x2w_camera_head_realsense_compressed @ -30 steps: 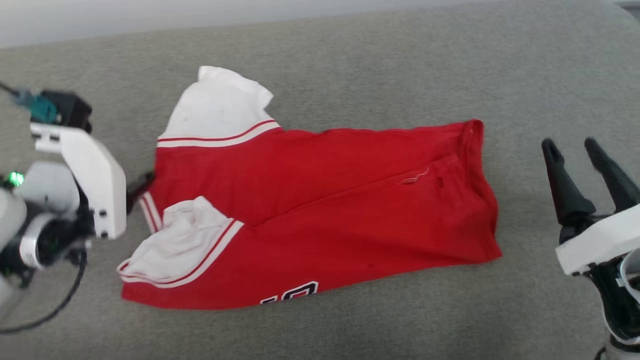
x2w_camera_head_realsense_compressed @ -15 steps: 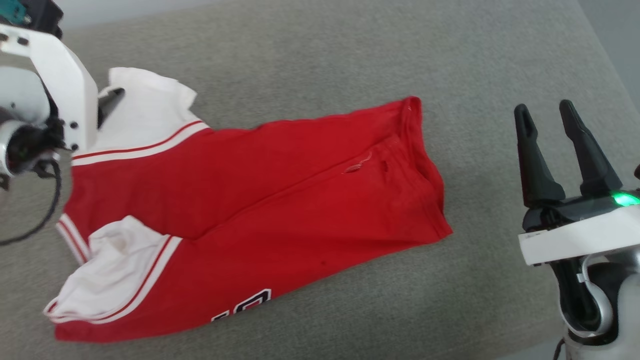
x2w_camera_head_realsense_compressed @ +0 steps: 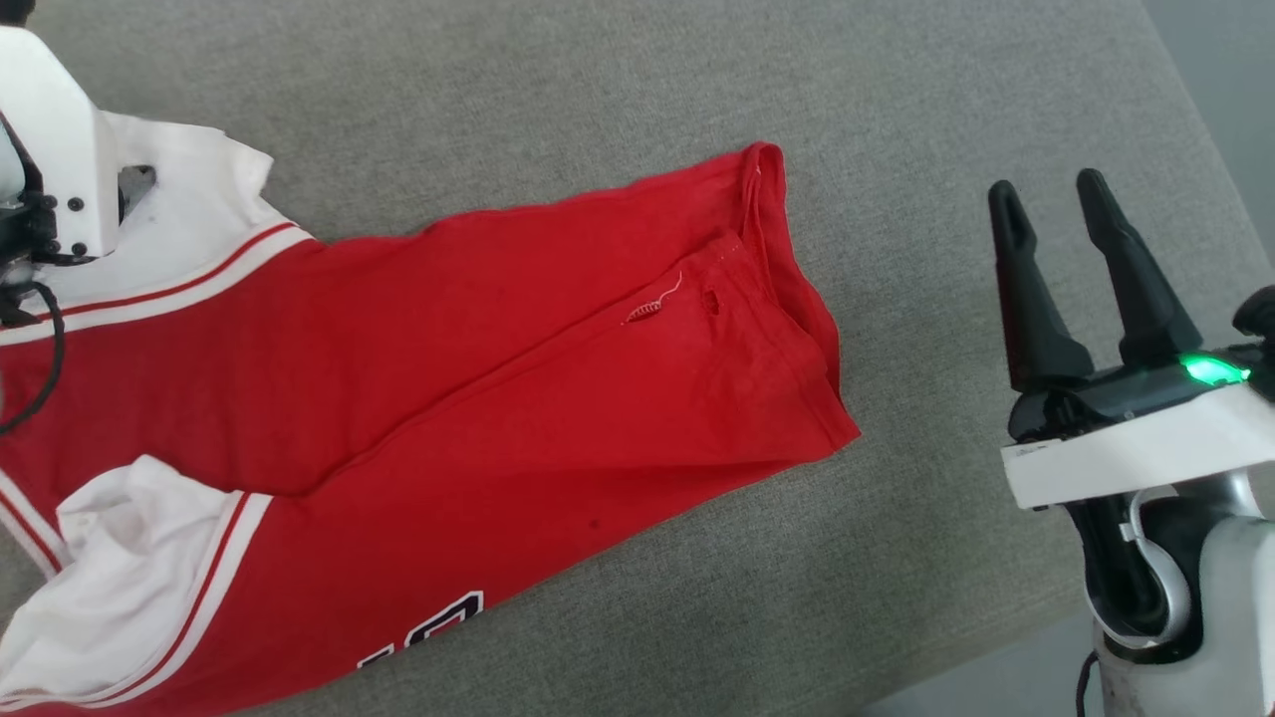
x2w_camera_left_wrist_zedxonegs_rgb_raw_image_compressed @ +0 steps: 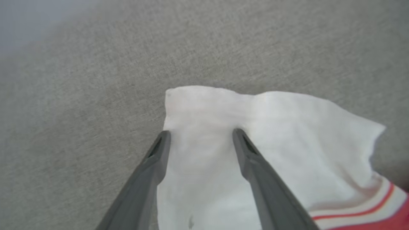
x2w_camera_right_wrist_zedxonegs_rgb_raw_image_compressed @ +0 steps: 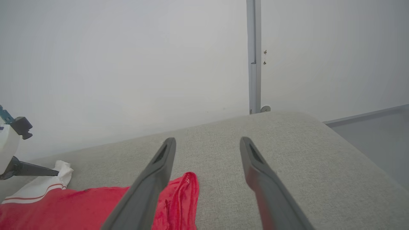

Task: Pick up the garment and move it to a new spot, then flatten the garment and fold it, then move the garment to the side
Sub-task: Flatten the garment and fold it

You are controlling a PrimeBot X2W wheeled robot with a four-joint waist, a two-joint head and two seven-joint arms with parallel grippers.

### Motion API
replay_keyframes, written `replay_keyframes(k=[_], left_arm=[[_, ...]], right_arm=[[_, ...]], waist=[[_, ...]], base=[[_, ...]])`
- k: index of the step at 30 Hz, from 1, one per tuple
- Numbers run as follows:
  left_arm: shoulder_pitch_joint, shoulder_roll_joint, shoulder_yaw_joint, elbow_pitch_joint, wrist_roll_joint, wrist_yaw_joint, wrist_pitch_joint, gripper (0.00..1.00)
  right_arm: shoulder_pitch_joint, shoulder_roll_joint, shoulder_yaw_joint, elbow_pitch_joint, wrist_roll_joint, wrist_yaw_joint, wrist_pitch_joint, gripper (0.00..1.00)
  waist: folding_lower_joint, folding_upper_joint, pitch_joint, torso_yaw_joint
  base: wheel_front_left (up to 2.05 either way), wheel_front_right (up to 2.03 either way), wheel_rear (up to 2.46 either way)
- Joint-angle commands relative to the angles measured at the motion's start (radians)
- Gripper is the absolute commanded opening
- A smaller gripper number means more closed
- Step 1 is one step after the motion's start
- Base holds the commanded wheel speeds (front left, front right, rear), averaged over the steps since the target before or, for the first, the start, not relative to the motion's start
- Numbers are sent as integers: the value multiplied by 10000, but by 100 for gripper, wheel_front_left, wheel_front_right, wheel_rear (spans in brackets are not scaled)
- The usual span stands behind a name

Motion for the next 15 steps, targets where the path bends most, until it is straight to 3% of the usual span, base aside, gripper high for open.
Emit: replay_keyframes(k=[1,7,8,9,15], left_arm=[[-126,-81,-15,115,98,10,16,100],[-15,-510,-551,1244,350,12,617,100],[7,-575,-642,1397,381,21,802,56],[29,-638,-780,1501,441,-91,1023,0],[-298,-947,-1074,1892,605,-296,1506,0]], right_arm=[[-115,13,46,55,11,0,17,100],[-577,14,306,389,47,0,376,100],[-709,15,379,482,7,0,512,100],[-857,12,391,591,47,0,656,100],[-2221,-171,897,1625,127,0,2060,100]], waist=[[0,0,119,-79],[0,0,407,-111],[0,0,442,-106],[0,0,473,-86],[0,0,638,115]], base=[[0,0,0],[0,0,0],[0,0,0],[0,0,0],[0,0,0]])
